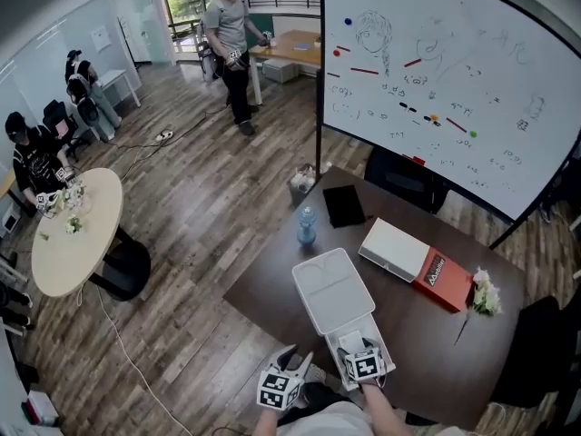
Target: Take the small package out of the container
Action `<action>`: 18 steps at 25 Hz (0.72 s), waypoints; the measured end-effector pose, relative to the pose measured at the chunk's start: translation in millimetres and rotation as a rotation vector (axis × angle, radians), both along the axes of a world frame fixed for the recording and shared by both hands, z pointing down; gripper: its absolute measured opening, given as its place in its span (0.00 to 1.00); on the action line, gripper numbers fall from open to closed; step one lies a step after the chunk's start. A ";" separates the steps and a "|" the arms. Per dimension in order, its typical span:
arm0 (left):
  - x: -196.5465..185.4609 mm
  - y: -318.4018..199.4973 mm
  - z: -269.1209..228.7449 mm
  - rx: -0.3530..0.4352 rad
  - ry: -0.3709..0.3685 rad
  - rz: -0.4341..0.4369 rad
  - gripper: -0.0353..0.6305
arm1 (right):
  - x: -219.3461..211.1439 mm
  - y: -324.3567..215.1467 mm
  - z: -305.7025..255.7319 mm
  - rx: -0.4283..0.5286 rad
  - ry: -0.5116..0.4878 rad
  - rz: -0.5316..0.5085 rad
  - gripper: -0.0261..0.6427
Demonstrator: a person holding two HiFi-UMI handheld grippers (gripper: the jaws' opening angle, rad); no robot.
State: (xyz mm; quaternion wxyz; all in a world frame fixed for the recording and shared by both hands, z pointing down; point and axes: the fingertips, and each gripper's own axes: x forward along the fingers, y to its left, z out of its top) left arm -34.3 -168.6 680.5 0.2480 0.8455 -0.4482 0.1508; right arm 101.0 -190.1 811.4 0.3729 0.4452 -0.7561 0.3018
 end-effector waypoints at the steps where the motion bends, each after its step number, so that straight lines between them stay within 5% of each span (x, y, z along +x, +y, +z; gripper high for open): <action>1: -3.0 3.6 -2.7 0.003 0.006 -0.010 0.27 | -0.7 4.8 -4.2 0.001 0.002 -0.001 0.57; 18: -34.0 60.2 -27.4 0.051 0.039 -0.096 0.27 | -15.2 33.8 -58.0 0.170 -0.045 -0.027 0.57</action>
